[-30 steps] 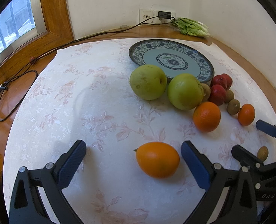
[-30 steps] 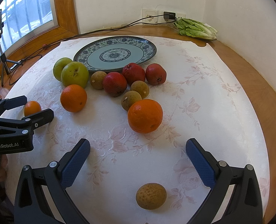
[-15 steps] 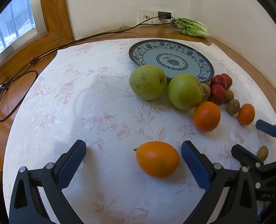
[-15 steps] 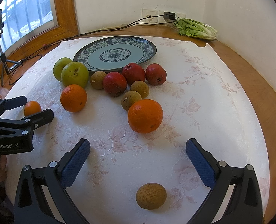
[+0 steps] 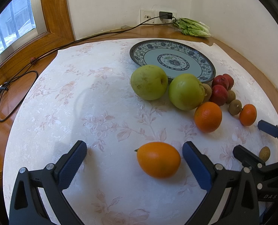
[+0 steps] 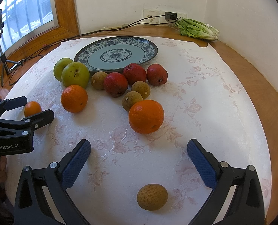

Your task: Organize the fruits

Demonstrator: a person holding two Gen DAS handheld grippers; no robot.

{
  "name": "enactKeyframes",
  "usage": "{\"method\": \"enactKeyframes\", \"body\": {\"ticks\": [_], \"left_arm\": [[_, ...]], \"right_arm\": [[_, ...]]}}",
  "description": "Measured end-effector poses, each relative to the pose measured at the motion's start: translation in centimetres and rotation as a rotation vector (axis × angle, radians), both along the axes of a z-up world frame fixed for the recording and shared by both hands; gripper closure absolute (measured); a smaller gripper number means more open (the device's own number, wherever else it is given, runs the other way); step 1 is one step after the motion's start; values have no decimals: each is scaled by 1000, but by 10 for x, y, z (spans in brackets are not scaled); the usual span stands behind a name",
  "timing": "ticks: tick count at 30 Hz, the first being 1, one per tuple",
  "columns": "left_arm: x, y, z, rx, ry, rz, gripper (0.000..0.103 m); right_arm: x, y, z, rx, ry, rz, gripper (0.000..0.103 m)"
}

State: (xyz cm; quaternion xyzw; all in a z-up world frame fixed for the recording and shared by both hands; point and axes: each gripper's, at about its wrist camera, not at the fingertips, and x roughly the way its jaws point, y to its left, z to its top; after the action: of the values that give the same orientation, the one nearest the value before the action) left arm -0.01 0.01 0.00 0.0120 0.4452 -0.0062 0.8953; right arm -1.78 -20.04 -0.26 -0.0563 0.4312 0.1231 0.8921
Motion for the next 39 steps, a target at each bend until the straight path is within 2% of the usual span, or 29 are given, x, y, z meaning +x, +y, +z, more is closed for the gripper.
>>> {"method": "enactKeyframes", "body": {"ticks": [33, 37, 39], "left_arm": [[-3, 2, 2, -1, 8, -19, 0], [-3, -1, 2, -4, 13, -32, 1], [-4, -3, 2, -2, 15, -43, 1]], "right_arm": [[1, 1, 2, 3, 7, -3, 0], [1, -3, 4, 18, 6, -14, 4], [2, -6, 6, 37, 4, -9, 12]]}}
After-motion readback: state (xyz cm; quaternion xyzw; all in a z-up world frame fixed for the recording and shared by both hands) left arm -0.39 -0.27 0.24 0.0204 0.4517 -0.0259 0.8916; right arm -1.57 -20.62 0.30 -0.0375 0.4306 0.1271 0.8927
